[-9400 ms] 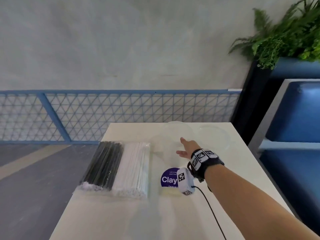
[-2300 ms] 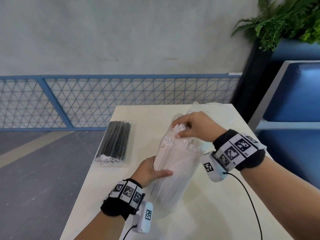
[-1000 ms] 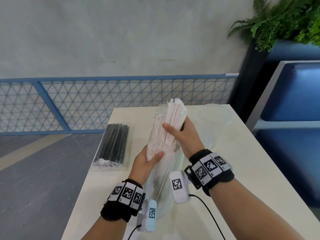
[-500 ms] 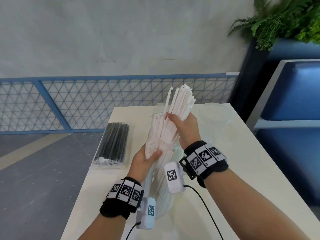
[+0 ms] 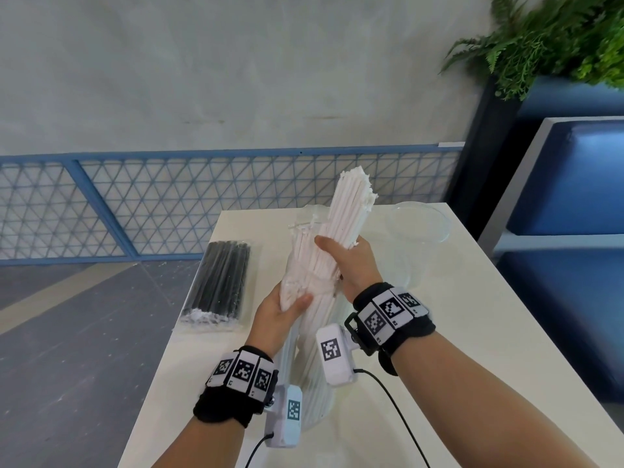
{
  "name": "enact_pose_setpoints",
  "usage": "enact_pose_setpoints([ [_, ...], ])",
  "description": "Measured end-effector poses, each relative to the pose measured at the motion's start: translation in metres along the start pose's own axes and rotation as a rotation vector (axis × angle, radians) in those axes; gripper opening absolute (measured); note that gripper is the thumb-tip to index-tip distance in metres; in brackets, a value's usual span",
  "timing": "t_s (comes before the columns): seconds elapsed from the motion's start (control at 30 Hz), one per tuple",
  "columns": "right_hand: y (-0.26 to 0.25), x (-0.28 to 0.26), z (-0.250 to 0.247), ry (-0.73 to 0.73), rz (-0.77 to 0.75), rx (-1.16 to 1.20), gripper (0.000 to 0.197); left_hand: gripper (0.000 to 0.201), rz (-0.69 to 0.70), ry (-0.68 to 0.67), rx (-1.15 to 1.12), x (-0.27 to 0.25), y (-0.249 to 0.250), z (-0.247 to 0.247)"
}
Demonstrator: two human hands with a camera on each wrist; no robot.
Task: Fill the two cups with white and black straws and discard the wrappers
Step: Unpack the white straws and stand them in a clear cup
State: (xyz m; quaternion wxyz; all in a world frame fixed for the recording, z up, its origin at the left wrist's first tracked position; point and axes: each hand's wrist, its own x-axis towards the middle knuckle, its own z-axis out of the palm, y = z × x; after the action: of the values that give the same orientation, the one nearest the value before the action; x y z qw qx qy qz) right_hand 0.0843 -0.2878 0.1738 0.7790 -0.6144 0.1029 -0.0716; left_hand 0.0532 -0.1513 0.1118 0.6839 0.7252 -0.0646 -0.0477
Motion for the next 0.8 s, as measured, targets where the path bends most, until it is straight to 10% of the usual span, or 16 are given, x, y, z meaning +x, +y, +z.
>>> enact_pose_setpoints([
  [0.37,0.006,0.000,0.002,-0.022,0.044,-0.169,0.027,0.024,0.017,0.028,-0.035,0.003,-0.003,0.001],
  [0.8,-0.035,0.027,-0.010,0.238,-0.028,0.190,0.018,0.028,-0.006,0.064,-0.018,0.007,-0.003,-0.002],
])
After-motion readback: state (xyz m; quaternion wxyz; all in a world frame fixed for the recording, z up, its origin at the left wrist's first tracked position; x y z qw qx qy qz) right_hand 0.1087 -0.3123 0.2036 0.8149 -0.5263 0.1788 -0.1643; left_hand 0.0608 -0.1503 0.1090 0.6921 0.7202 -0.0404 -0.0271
